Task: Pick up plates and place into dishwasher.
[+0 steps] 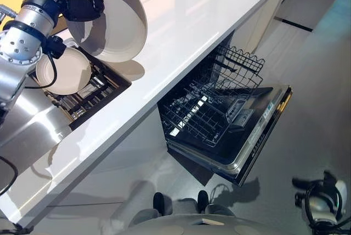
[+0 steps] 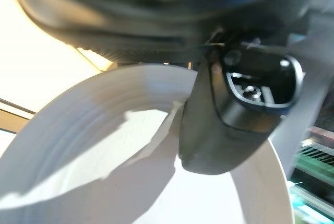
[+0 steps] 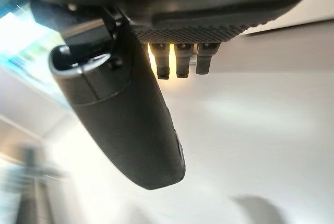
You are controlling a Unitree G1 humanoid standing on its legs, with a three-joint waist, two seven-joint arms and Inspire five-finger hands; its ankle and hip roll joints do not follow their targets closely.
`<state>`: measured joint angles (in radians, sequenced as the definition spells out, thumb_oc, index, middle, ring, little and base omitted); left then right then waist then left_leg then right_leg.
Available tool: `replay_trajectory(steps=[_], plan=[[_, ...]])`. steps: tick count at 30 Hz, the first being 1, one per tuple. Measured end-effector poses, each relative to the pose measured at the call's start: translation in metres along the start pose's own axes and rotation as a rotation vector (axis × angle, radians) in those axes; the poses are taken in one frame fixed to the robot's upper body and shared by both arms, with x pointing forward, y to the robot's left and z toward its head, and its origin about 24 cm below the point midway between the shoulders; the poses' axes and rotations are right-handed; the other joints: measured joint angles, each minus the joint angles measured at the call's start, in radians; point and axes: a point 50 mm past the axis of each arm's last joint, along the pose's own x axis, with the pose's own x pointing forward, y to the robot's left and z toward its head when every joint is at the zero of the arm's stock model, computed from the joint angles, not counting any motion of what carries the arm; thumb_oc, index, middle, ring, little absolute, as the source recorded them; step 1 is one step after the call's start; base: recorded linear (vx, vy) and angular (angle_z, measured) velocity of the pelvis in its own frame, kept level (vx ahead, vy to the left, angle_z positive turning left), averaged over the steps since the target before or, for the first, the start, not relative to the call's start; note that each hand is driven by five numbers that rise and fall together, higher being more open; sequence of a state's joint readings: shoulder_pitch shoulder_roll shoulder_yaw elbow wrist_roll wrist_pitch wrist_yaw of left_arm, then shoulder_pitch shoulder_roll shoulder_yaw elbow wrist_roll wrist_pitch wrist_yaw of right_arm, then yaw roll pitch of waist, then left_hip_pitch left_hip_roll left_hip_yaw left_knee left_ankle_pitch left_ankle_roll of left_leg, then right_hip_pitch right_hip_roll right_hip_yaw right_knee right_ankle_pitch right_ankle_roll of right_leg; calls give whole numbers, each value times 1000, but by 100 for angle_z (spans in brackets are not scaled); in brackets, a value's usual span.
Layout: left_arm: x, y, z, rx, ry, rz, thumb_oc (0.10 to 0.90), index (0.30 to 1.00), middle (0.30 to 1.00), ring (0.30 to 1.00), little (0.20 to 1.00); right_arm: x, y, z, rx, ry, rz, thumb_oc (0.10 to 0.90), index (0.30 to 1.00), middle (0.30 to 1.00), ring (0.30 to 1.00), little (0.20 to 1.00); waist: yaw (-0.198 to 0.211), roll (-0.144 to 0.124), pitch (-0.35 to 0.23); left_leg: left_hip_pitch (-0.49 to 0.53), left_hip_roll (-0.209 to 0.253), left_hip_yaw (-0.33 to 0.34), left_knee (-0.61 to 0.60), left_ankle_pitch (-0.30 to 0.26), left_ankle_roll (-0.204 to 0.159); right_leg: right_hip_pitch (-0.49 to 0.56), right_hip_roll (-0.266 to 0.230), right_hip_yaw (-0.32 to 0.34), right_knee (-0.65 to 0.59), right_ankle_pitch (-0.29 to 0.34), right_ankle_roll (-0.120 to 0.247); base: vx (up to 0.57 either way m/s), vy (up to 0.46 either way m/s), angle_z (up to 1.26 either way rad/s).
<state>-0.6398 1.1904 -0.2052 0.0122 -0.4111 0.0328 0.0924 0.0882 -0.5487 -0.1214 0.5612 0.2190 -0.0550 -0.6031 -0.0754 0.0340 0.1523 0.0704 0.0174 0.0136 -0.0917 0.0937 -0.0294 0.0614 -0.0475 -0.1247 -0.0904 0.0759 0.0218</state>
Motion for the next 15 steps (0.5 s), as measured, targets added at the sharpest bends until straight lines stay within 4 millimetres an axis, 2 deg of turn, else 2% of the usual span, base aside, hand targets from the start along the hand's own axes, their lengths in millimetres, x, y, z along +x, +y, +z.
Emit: replay_trajectory(steps=[1,5,11,15], plan=[[-5,-7,-1,-54,-24,6,100,300,300,300,200,-1,2,27,70,-98,7,800,900,900,900,900,-3,6,-4,6,0,11,0,-4,1,1,0,10,0,1,1,-50,16,-17],[-12,-25,-6,-162,-50,8,100,300,300,300,200,-7,6,84,238,-308,88,800,900,900,900,900,-8,12,-8,12,0,22,2,-9,2,0,1,29,0,1,2,-39,8,-10],[-20,-48,-18,-259,-18,-7,100,300,300,300,200,-22,6,128,377,-470,244,800,900,900,900,900,-15,12,-8,25,-1,58,2,-19,6,-1,2,62,0,5,7,-24,-6,-16],[-25,-62,-24,-297,-4,-15,100,300,300,300,200,-32,4,157,468,-587,326,800,900,900,900,900,-38,9,-6,29,-2,69,1,-22,8,-3,1,73,0,6,9,-8,4,-10]])
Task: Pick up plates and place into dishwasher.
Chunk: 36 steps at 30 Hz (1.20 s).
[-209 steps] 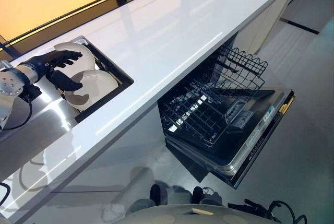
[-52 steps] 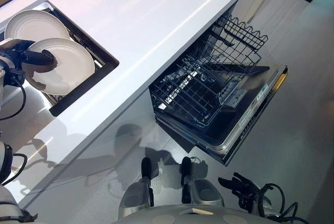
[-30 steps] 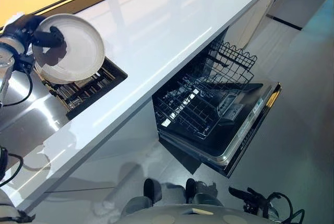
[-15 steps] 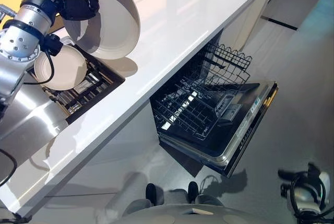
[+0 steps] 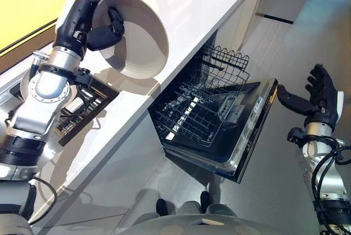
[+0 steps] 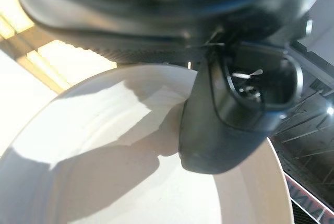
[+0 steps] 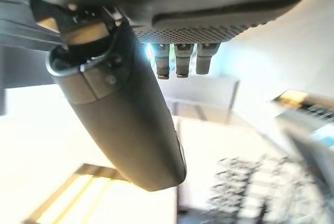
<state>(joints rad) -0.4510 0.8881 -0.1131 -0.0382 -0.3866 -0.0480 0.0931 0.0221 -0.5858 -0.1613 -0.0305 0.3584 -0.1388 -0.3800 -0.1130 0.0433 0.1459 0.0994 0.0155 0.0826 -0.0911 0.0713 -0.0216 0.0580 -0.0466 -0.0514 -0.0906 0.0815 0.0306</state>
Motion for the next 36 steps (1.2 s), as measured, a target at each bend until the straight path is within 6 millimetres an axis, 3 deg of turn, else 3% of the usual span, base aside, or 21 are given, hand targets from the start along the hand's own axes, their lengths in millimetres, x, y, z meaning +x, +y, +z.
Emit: replay_trajectory(steps=[7,12,19,27,36], plan=[[-1,-11,5,2,-103,60,100,300,300,300,200,3,22,24,173,-73,223,800,900,900,900,900,-20,-1,1,15,3,34,0,-12,-1,-1,4,33,0,0,1,1,-6,-14],[-3,-16,12,3,-206,126,100,300,300,300,200,1,35,26,275,-39,368,800,900,900,900,900,-33,-2,1,27,4,55,0,-20,-1,0,7,47,0,1,1,7,-14,-13],[-3,-24,24,69,-359,187,100,300,300,300,200,-8,74,18,341,149,694,800,900,900,900,900,-59,-7,1,33,5,71,1,-23,-1,-1,9,63,0,2,3,2,-14,-7],[0,-39,40,39,-509,211,100,300,300,300,200,-14,85,13,367,222,774,800,900,900,900,900,-62,-24,-3,37,4,77,-1,-25,0,0,8,69,0,2,4,6,-8,-2],[1,-61,17,34,-433,171,100,300,300,300,200,-14,88,15,394,237,819,800,900,900,900,900,-84,-48,-16,43,4,88,1,-26,0,1,9,78,0,3,5,5,-8,-3]])
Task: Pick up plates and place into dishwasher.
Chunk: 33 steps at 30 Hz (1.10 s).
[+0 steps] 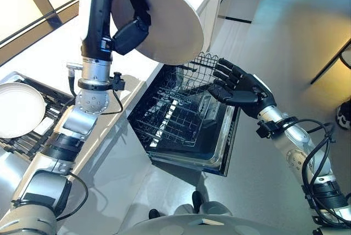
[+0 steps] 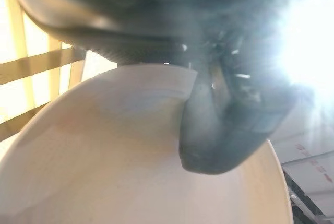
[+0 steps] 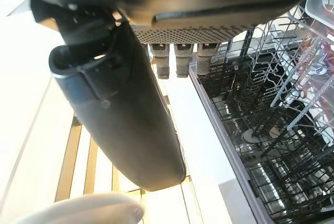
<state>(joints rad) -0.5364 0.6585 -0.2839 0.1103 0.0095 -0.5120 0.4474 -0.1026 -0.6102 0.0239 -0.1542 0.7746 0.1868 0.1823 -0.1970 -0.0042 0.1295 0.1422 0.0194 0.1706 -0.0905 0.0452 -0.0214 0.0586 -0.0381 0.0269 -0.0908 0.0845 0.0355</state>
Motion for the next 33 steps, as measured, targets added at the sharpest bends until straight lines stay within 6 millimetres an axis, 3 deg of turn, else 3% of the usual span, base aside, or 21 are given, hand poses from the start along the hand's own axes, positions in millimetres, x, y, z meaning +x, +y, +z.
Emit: replay_trajectory(steps=[15,25,33], plan=[[-23,-26,-34,-18,173,-23,100,300,300,300,200,14,14,9,70,-20,109,800,900,900,900,900,-30,-18,-1,10,2,23,-2,-3,1,-1,3,21,0,1,2,12,-10,-4],[-37,-57,-40,-81,238,-92,100,300,300,300,200,19,32,-5,191,32,193,800,900,900,900,900,-35,-19,-2,12,3,25,-2,-3,1,0,4,23,0,1,2,0,0,0],[-41,-57,-45,-72,266,-98,100,300,300,300,200,23,44,-8,262,36,238,800,900,900,900,900,-33,-20,-1,20,12,43,-3,-5,-3,3,9,36,0,2,2,0,-6,-4]])
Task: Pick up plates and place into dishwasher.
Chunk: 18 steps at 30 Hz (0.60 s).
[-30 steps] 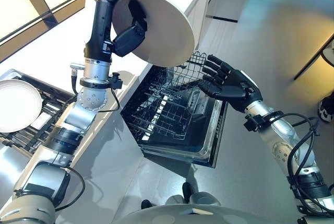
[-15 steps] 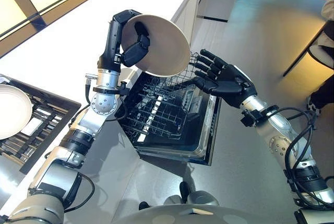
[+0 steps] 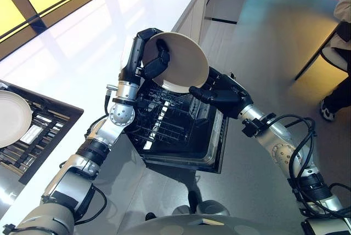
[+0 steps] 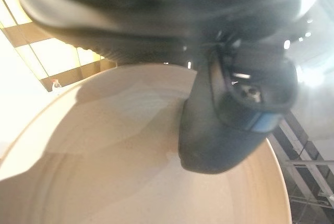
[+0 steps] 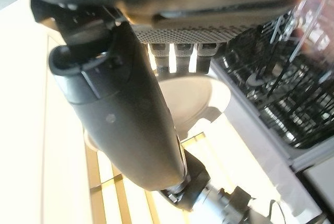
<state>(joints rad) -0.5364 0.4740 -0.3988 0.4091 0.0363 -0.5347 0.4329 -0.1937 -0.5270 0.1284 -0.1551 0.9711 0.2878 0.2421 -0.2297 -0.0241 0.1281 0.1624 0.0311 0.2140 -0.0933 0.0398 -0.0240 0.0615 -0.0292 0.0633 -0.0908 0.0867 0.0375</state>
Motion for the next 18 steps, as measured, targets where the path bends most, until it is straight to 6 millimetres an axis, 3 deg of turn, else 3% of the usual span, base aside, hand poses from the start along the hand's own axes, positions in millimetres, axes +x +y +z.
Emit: replay_trajectory(steps=[18], plan=[[-5,-14,-6,-48,39,-7,100,300,300,300,200,2,0,2,30,-13,-28,800,900,900,900,900,-2,-1,0,7,4,5,0,-2,-2,3,4,7,0,2,-3,1,-3,-1]])
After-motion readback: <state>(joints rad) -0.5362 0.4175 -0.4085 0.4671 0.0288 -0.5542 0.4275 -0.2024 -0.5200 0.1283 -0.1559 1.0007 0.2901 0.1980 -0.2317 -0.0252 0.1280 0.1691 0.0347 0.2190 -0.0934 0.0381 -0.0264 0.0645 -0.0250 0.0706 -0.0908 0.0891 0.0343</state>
